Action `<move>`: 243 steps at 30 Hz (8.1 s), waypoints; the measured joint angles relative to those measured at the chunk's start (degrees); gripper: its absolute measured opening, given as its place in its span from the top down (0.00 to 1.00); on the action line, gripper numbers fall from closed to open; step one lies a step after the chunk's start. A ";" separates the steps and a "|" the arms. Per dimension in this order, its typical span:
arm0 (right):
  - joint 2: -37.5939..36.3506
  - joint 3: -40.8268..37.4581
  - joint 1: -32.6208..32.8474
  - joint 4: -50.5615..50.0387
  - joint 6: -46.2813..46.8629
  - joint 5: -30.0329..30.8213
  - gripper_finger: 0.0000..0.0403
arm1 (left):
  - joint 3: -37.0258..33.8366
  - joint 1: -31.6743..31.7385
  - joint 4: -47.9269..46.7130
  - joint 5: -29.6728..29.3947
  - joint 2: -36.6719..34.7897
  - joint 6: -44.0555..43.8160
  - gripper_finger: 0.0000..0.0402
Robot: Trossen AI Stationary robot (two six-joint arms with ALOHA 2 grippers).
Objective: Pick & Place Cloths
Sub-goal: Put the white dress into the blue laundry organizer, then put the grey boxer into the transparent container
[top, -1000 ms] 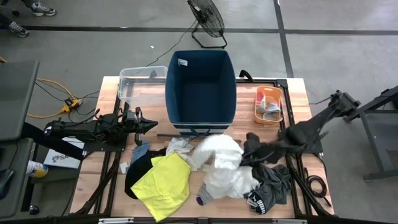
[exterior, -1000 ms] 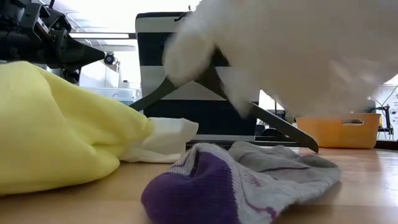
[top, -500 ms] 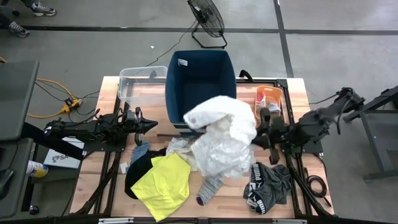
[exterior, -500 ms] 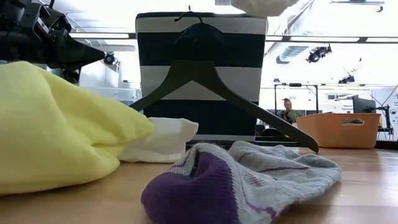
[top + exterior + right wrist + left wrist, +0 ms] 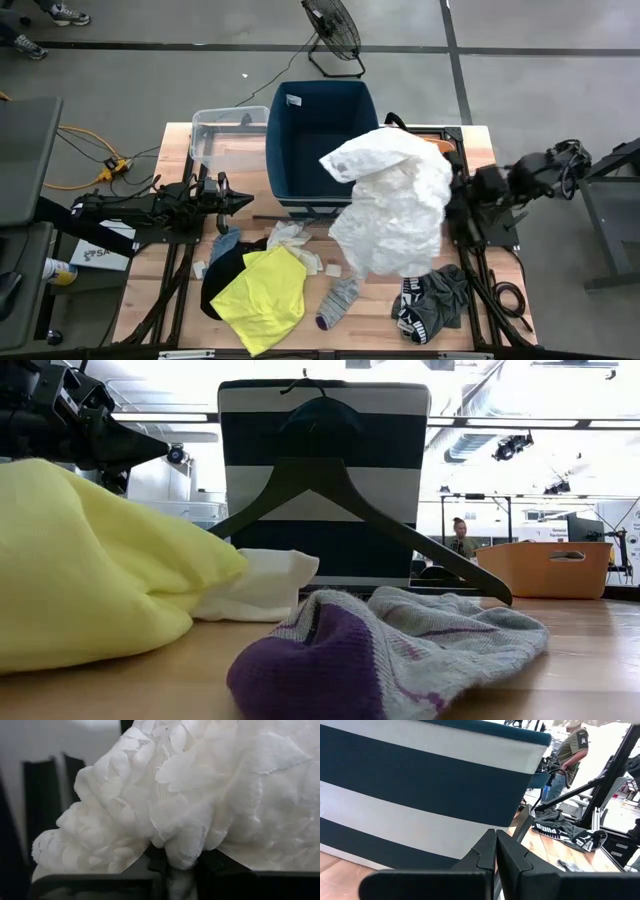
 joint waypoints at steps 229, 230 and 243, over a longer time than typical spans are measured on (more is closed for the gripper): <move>36.08 -17.14 25.71 -32.22 46.18 -22.21 0.47 | 0.00 -0.01 0.00 0.00 -0.01 0.00 0.97; 36.94 -17.14 25.71 -31.92 45.27 -22.17 0.47 | 0.00 0.00 0.01 0.00 0.00 0.01 0.97; 48.20 -16.65 25.72 -27.67 41.50 -18.69 0.47 | 0.00 -0.02 0.00 0.00 0.00 0.00 0.97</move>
